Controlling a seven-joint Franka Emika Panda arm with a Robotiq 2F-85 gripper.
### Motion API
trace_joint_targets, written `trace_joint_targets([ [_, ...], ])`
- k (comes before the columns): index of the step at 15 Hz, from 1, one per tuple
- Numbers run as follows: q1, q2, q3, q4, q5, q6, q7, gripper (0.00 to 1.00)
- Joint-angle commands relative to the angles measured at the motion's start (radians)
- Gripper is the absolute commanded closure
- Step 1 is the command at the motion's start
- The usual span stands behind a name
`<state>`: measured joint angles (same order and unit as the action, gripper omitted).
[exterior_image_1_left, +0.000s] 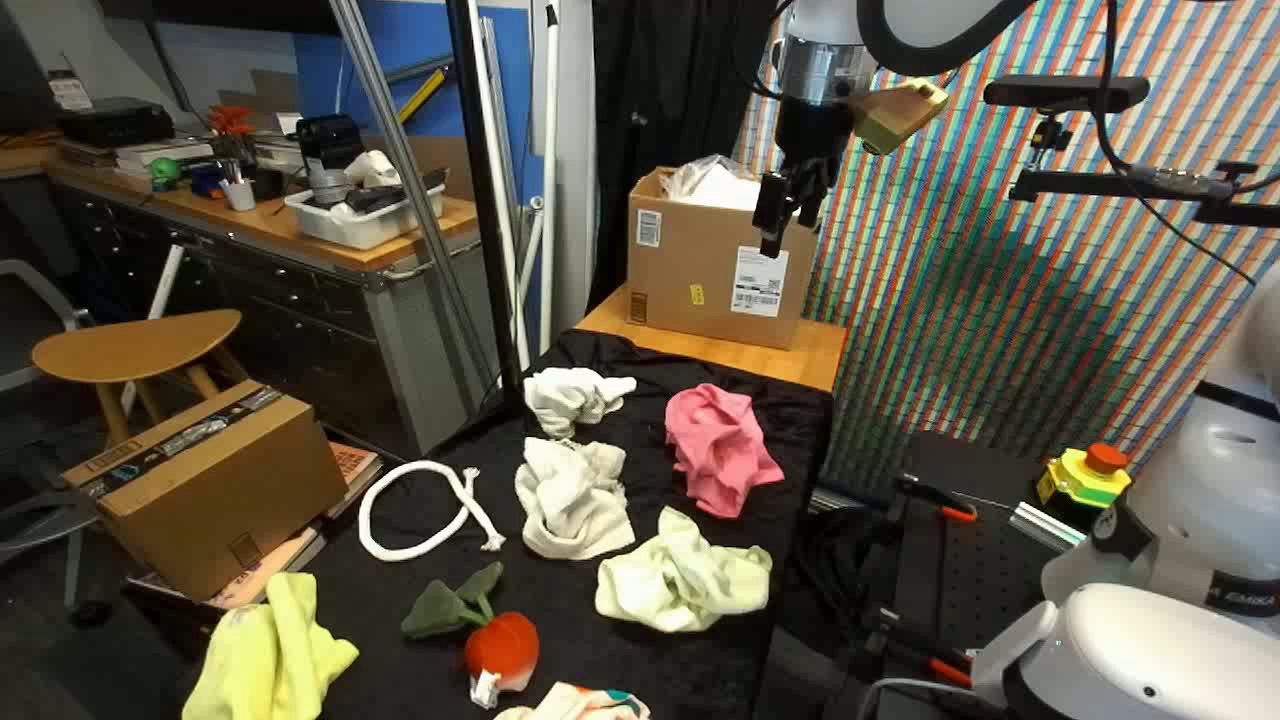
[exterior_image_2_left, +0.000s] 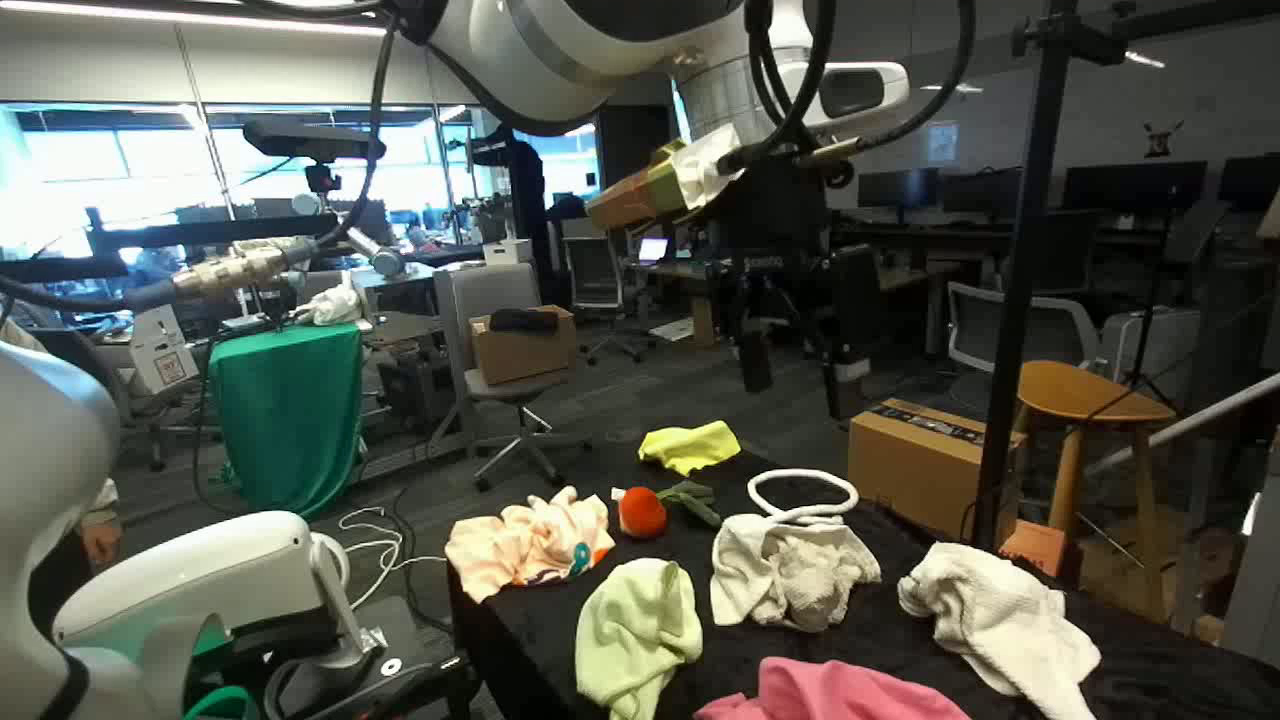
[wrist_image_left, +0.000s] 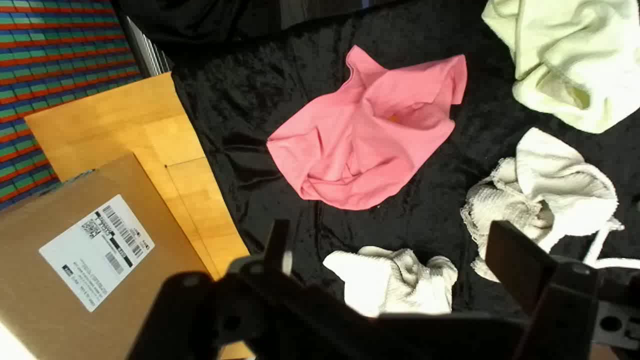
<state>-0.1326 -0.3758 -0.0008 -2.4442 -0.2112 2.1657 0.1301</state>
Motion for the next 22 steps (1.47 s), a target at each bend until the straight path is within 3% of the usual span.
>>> trace_joint_targets([
  [1, 0.009, 0.0, -0.008, 0.006, -0.003, -0.003, 0.002, 0.0],
  [7, 0.007, 0.018, -0.008, 0.037, -0.007, -0.008, 0.003, 0.0],
  [11, 0.002, 0.094, -0.018, 0.121, -0.016, -0.002, -0.011, 0.0],
  [17, 0.007, 0.294, -0.056, 0.289, -0.032, 0.162, -0.085, 0.0],
  [22, 0.017, 0.547, -0.068, 0.447, 0.038, 0.322, -0.203, 0.0],
])
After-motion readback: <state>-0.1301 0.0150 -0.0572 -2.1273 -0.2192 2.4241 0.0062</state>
